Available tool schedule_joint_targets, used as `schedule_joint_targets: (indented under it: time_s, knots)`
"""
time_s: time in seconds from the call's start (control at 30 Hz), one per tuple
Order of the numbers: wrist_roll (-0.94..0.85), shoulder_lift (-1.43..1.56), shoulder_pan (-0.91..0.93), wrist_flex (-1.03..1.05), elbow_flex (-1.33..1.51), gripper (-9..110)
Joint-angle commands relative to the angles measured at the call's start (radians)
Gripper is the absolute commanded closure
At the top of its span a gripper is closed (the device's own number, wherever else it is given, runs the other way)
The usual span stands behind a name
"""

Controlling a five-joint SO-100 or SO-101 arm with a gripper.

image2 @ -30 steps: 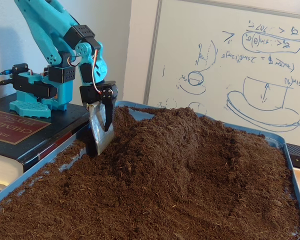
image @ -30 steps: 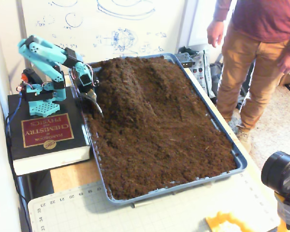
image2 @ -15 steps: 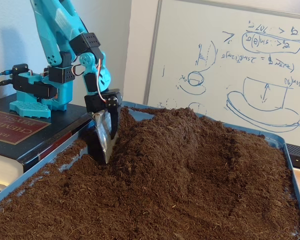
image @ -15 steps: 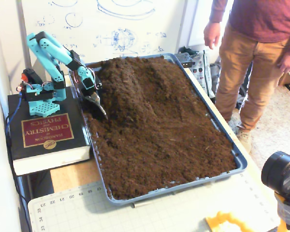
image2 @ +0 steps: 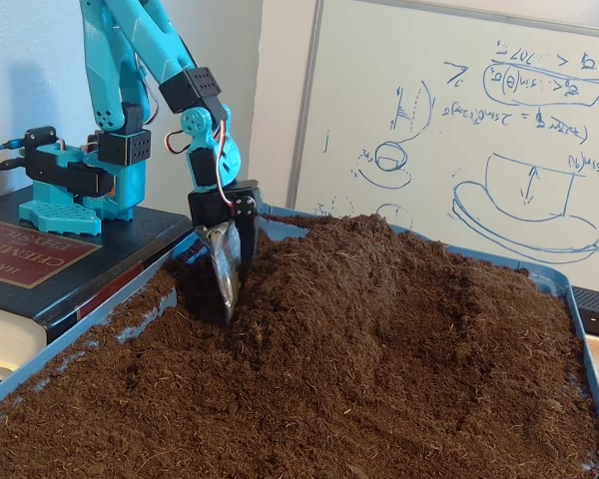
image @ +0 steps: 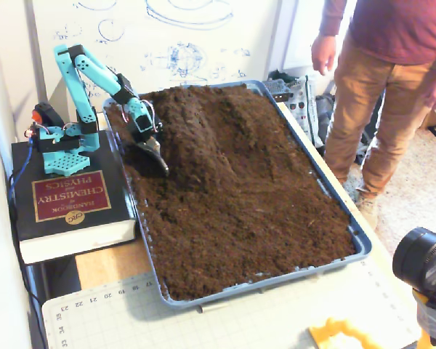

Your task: Build a berm.

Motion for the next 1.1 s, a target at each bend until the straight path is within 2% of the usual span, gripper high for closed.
schedule_joint_targets:
  time_s: [0.0, 0.47, 1.07]
  knots:
    - [0.011, 0.084, -0.038, -0.034, -0.189, 101]
    - [0.018, 0.195, -0.126, -0.034, -0.202, 101]
    - [0.281, 0.330, -0.301, -0.034, -0.196, 101]
